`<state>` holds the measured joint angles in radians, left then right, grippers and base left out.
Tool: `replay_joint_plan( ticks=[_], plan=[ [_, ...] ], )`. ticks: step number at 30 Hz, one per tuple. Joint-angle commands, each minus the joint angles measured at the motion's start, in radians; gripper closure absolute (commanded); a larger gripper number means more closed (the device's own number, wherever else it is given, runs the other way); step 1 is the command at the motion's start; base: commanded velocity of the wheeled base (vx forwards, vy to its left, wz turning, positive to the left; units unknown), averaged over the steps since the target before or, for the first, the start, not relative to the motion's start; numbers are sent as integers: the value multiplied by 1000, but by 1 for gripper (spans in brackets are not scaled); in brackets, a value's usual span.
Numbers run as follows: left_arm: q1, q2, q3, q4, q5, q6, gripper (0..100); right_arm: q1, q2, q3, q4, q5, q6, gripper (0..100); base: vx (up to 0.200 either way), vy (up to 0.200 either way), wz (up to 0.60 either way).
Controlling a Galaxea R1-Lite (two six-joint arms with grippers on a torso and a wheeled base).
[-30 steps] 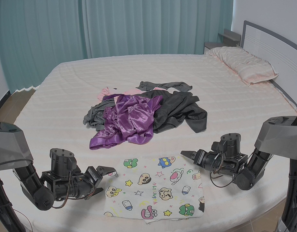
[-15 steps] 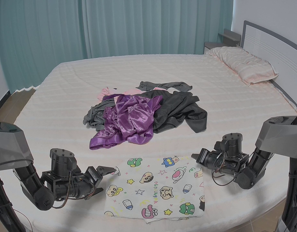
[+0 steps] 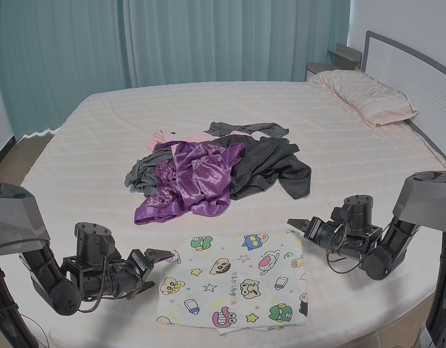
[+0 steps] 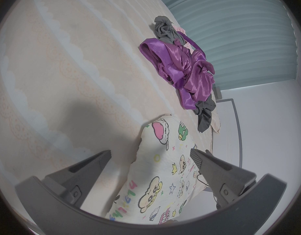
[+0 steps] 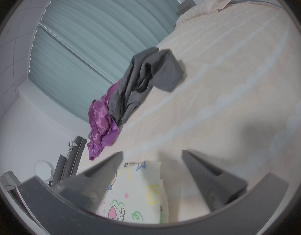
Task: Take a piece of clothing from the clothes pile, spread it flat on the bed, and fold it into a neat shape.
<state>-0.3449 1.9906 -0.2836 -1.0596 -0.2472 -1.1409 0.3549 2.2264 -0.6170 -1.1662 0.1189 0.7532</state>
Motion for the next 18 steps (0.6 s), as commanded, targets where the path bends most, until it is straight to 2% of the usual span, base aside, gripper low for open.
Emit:
replay_joint_plan(
  ticks=[1, 4, 7, 14, 18],
  plan=[
    [24, -36, 4, -16, 3, 1, 0, -59, -156, 82, -1, -1, -2, 0, 0, 0, 0],
    [44, -125, 18, -39, 8, 7, 0, -60, -283, 168, 0, -22, -12, 0, 0, 0, 0],
    [50, -257, 23, -33, 54, 32, 0, -60, -435, 263, 2, -58, -58, 0, 0, 0, 0],
    [81, -547, 98, -11, 178, 253, 0, -36, -722, 484, 2, -134, -181, 0, 0, 0, 0],
    [78, -744, 141, 38, 279, 297, 0, -28, -876, 576, 8, -168, -222, 0, 0, 0, 0]
  ],
)
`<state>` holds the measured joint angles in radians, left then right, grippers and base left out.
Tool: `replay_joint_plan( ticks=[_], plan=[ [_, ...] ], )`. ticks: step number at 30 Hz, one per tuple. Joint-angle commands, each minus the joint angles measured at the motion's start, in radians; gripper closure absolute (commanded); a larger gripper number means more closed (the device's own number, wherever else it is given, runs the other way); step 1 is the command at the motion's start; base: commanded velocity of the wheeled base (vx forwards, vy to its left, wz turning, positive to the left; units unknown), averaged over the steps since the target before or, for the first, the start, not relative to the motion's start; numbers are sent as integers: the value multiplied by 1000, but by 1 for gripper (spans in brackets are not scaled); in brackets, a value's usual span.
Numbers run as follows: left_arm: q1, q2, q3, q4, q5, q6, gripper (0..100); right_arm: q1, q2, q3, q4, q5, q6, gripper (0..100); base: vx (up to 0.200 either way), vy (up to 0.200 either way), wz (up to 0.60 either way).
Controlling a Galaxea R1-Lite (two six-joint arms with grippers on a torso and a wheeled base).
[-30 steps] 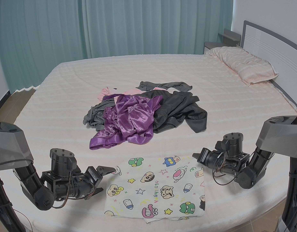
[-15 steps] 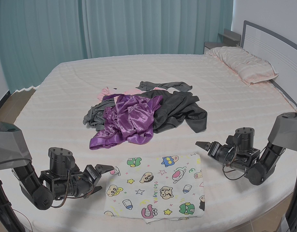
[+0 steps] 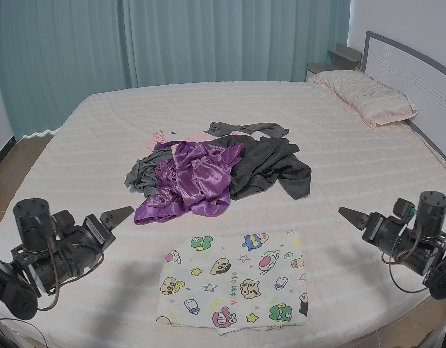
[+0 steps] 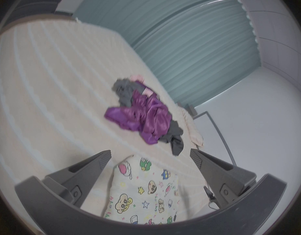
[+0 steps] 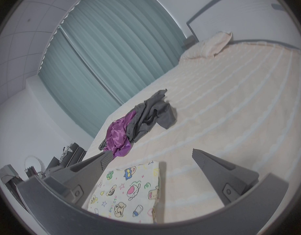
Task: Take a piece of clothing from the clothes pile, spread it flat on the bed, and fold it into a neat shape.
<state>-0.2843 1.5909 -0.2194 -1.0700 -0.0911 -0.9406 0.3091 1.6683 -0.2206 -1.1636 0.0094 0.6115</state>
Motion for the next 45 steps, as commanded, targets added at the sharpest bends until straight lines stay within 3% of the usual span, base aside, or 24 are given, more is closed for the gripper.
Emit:
replay_joint_plan(
  ticks=[1, 3, 4, 8, 13, 14, 17, 20, 23, 26, 30, 35, 37, 42, 45],
  plan=[
    [17, -344, 77, 48, 123, 97, 0, 18, -318, 179, 5, -58, -81, 0, 0, 0, 0],
    [14, -522, 84, 180, 168, 160, 0, 15, -447, 221, 28, -66, -133, 0, 0, 0, 0],
    [14, -522, 84, 180, 168, 160, 0, 15, -447, 221, 28, -66, -133, 0, 0, 0, 0],
    [19, -782, 15, 544, 301, 287, 0, 8, -679, 221, 240, -101, -199, 0, 0, 0, 0],
    [19, -945, -57, 763, 410, 342, 0, 8, -892, 219, 444, -106, -306, 0, 0, 0, 0],
    [19, -1003, -61, 818, 461, 396, 0, 7, -976, 215, 533, -106, -332, 0, 0, 0, 0],
    [19, -1123, -48, 861, 564, 525, 0, -12, -1102, 204, 683, -109, -355, 0, 0, 0, 0],
    [23, -1198, -37, 883, 596, 572, 0, -47, -1176, 204, 751, -109, -358, 0, 0, 0, 0],
    [69, -1310, -23, 966, 634, 648, 0, -133, -1279, 213, 834, -106, -395, 0, 0, 0, 0],
    [125, -1404, -18, 1039, 633, 717, 0, -189, -1363, 211, 904, -92, -447, 0, 0, 0, 0],
    [197, -1499, -17, 1107, 637, 801, 0, -239, -1495, 215, 984, -77, -584, 0, 0, 0, 0],
    [301, -1543, -14, 1151, 636, 827, 0, -295, -1659, 201, 1153, -75, -665, 0, 0, 0, 0],
    [298, -1554, -9, 1157, 639, 864, 0, -298, -1668, 170, 1227, -88, -667, 0, 0, 0, 0],
    [284, -1588, 67, 1150, 639, 918, 0, -301, -1668, 165, 1230, -117, -674, 0, 0, 0, 0],
    [283, -1589, 179, 1036, 633, 927, 0, -301, -1668, 164, 1230, -126, -722, 0, 0, 0, 0]
  ],
)
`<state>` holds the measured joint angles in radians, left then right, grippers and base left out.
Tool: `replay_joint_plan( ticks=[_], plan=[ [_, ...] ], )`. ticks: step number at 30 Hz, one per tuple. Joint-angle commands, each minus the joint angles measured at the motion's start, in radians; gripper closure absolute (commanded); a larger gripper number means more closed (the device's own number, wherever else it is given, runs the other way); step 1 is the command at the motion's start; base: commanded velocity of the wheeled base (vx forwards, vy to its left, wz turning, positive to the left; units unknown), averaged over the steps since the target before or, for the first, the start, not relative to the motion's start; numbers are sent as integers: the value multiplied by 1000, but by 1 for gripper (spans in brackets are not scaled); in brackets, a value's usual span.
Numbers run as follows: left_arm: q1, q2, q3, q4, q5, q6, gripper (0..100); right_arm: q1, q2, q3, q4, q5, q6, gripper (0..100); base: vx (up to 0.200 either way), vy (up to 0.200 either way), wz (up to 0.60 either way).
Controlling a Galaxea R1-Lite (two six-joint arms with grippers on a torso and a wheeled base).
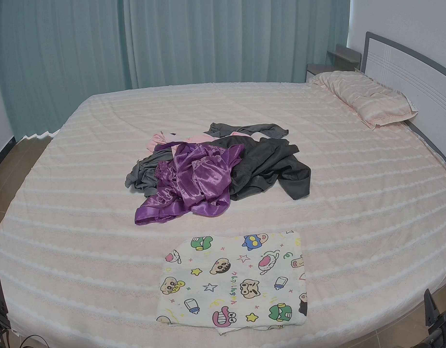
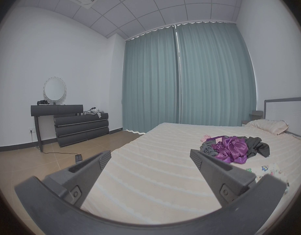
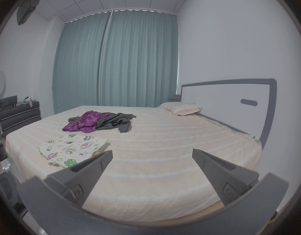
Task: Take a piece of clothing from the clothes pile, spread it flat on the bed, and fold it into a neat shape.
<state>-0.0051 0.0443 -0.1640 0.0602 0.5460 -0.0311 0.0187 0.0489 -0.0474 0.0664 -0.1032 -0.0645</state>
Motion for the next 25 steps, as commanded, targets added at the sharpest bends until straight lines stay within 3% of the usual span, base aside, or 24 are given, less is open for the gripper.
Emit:
replay_joint_plan(
  ticks=[1, 4, 5, 6, 7, 8, 12, 17, 25],
  plan=[
    [5, -43, 164, -152, -14, 17, 0, -11, -49, -8, 0, -1, -55, 0, 0, 0, 0],
    [4, -43, 164, -171, -113, -21, 0, -11, -49, 23, -73, 80, -58, 0, 0, 0, 0],
    [4, -43, 164, -171, -113, -21, 0, -11, -49, 23, -73, 80, -58, 0, 0, 0, 0],
    [4, -43, 164, -165, -173, -35, 0, -11, -49, 47, -145, 169, -61, 0, 0, 0, 0],
    [4, -43, 164, -165, -173, -35, 0, -11, -49, 47, -145, 169, -61, 0, 0, 0, 0],
    [4, -43, 164, -128, -256, -47, 0, -11, -49, 46, -108, 211, -29, 0, 0, 0, 0],
    [4, -43, 164, -125, -408, -61, 0, -14, -47, 47, -71, 85, 40, 0, 0, 0, 0],
    [4, -43, 163, -56, -538, 34, 0, -14, -49, 47, -68, 91, 41, 0, 0, 0, 0],
    [4, -43, 164, -59, -492, 26, 0, -13, -49, 47, -71, 86, 72, 0, 0, 0, 0]
  ],
)
